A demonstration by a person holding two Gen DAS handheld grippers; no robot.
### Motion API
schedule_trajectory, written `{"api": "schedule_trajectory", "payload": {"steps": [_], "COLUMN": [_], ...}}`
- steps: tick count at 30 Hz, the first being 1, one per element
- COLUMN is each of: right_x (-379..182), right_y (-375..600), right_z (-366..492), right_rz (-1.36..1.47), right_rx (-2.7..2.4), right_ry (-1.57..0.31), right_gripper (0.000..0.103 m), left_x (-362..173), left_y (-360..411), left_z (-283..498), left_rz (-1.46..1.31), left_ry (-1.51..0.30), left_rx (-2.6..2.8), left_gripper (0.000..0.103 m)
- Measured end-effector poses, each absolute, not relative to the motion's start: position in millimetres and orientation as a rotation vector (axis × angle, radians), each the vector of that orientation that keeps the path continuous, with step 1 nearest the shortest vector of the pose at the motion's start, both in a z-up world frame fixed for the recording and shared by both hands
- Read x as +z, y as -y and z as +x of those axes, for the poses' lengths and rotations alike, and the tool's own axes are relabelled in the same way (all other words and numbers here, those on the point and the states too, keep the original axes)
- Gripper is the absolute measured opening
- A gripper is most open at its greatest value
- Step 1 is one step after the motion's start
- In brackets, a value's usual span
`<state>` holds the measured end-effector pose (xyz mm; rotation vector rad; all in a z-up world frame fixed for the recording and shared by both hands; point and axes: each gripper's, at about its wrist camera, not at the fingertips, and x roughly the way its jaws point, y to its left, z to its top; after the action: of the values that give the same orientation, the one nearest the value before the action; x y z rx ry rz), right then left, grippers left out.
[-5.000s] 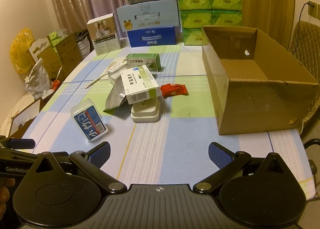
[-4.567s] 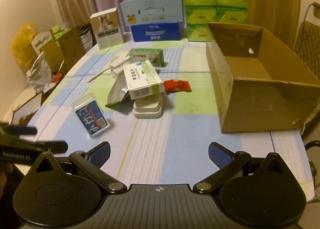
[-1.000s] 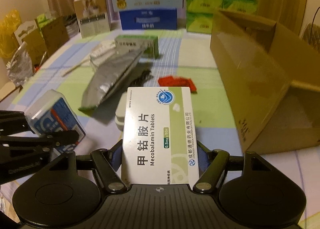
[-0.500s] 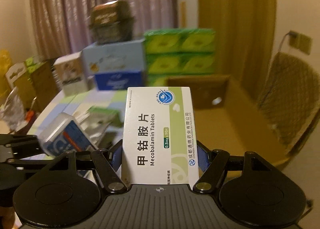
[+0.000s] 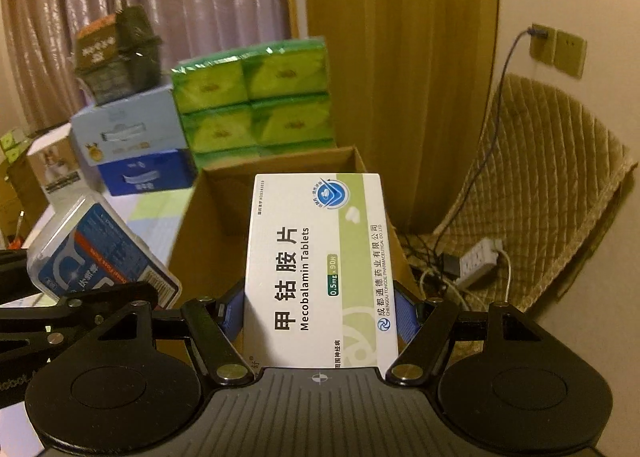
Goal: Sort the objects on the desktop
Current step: 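Carry both boxes to the cardboard box and open both grippers to drop them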
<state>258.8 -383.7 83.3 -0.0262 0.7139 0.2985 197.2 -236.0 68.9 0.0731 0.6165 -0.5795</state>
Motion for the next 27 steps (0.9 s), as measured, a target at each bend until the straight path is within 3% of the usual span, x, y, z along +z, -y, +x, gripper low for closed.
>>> {"api": "schedule_trajectory", "payload": {"steps": [13, 16, 19, 27], "right_x": [44, 42, 42, 42], "right_y": [394, 394, 393, 390], "right_z": [281, 281, 280, 277], "right_rz": [-0.004, -0.003, -0.003, -0.007], "right_rx": [0.281, 0.278, 0.278, 0.285], "right_ry": [-0.791, -0.796, -0.796, -0.803], "right_gripper": [0.068, 0.068, 0.068, 0.068], "left_x": [29, 29, 33, 50], "left_y": [255, 255, 249, 220], "left_z": [219, 218, 216, 202], "left_rz": [0.113, 0.124, 0.116, 0.069], "left_ry": [-0.691, -0.687, -0.677, -0.648], "left_rx": [-0.559, -0.56, -0.548, -0.525], "left_gripper": [0.026, 0.027, 0.034, 0.037]}}
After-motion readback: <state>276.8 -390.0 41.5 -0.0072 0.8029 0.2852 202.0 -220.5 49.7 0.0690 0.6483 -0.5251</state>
